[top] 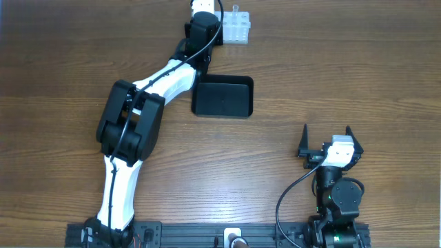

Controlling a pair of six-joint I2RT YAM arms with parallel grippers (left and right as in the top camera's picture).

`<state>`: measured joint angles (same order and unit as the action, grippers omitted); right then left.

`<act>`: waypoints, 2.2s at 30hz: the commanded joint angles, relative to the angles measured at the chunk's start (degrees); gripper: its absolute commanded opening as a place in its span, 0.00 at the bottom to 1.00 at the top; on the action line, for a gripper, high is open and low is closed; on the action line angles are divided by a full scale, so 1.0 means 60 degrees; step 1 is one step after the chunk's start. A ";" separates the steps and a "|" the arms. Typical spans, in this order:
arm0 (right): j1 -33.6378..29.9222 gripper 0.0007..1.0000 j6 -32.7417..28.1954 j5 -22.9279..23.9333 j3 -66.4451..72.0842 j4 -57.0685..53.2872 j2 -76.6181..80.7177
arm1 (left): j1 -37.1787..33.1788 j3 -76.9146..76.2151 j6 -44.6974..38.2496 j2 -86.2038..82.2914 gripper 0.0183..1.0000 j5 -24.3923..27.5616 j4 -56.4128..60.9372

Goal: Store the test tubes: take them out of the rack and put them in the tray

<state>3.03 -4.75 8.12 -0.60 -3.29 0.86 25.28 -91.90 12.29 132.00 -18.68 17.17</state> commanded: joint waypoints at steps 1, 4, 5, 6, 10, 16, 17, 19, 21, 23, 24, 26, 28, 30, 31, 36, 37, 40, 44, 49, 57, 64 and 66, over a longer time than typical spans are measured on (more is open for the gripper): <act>-0.0062 0.99 -0.0007 0.0084 0.0047 -0.0033 -0.0026 | -0.0033 -0.0248 0.0102 0.0200 0.28 -0.0076 -0.0004; -0.0062 0.99 -0.0007 0.0084 0.0047 -0.0033 -0.0026 | -0.0033 -0.0248 0.0102 0.0200 0.27 -0.0076 -0.0018; -0.0062 0.99 -0.0007 0.0084 0.0047 -0.0029 -0.0026 | -0.0033 -0.0248 0.0098 0.0200 0.26 -0.0076 -0.0036; -0.0062 0.99 -0.0007 0.0084 0.0047 -0.0029 -0.0026 | -0.0036 -0.0248 0.0098 0.0200 0.25 -0.0076 -0.0047; -0.0062 0.99 -0.0007 0.0084 0.0047 -0.0029 -0.0026 | -0.0033 -0.0248 0.0098 0.0200 0.20 -0.0080 -0.0044; -0.0062 0.99 -0.0007 0.0084 0.0047 -0.0029 -0.0026 | -0.0036 -0.0248 0.0098 0.0200 0.15 -0.0080 -0.0040; -0.0062 0.99 -0.0007 0.0084 0.0047 -0.0029 -0.0026 | -0.0036 -0.0248 0.0098 0.0200 0.15 -0.0080 -0.0040; -0.0062 0.99 -0.0007 0.0084 0.0047 -0.0029 -0.0026 | -0.0036 -0.0248 0.0098 0.0200 0.15 -0.0080 -0.0040; -0.0062 0.99 -0.0007 0.0084 0.0047 -0.0029 -0.0026 | -0.0036 -0.0248 0.0098 0.0200 0.14 -0.0084 -0.0040; -0.0062 0.99 -0.0007 0.0084 0.0047 -0.0029 -0.0026 | -0.0044 -0.0248 0.0098 0.0200 0.12 -0.0084 -0.0040; -0.0062 0.99 -0.0007 0.0084 0.0047 -0.0029 -0.0026 | -0.0044 -0.0248 0.0098 0.0200 0.11 -0.0084 -0.0040; -0.0062 0.99 -0.0007 0.0084 0.0047 -0.0029 -0.0026 | -0.0047 -0.0248 0.0098 0.0200 0.11 -0.0084 -0.0040; -0.0062 0.99 -0.0007 0.0084 0.0047 -0.0029 -0.0026 | -0.0051 -0.0248 0.0098 0.0197 0.10 -0.0091 -0.0036; -0.0062 0.99 -0.0007 0.0084 0.0047 -0.0029 -0.0026 | -0.0055 -0.0251 0.0098 0.0175 0.09 -0.0127 -0.0036; -0.0062 0.99 -0.0007 0.0084 0.0047 -0.0029 -0.0026 | -0.0055 -0.0251 0.0098 0.0138 0.08 -0.0164 -0.0044; -0.0062 0.99 -0.0007 0.0084 0.0047 -0.0033 -0.0026 | -0.0076 -0.0251 0.0018 -0.0266 0.04 -0.0331 -0.0306; -0.0062 0.99 -0.0007 0.0084 0.0047 -0.0029 -0.0026 | -0.0080 -0.0251 0.0018 -0.0382 0.04 -0.0408 -0.0357; -0.0062 0.99 -0.0007 0.0084 0.0047 -0.0029 -0.0026 | -0.0091 -0.0251 -0.0044 -0.0696 0.02 -0.0583 -0.0503; -0.0062 0.99 -0.0007 0.0084 0.0047 -0.0029 -0.0026 | -0.0157 -0.0251 -0.0277 -0.1173 0.02 -0.0586 -0.0535; -0.0062 0.99 -0.0007 0.0084 0.0047 -0.0029 -0.0026 | -0.0273 -0.0251 -0.0393 -0.1727 0.02 -0.0583 -0.0525; -0.0062 0.99 -0.0007 0.0084 0.0047 -0.0029 -0.0026 | -0.0433 -0.0251 -0.0510 -0.2641 0.02 -0.0543 -0.0710; -0.0062 0.99 -0.0007 0.0084 0.0047 -0.0029 -0.0026 | -0.0211 -0.0251 0.0419 -0.3894 0.02 -0.0437 -0.3752; -0.0062 0.99 -0.0007 0.0084 0.0047 -0.0029 -0.0026 | -0.0055 -0.0251 0.0951 -0.4167 0.02 -0.0444 -0.5169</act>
<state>3.03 -4.71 8.14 -0.60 -3.27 0.86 23.64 -92.66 12.80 110.83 -21.26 -8.47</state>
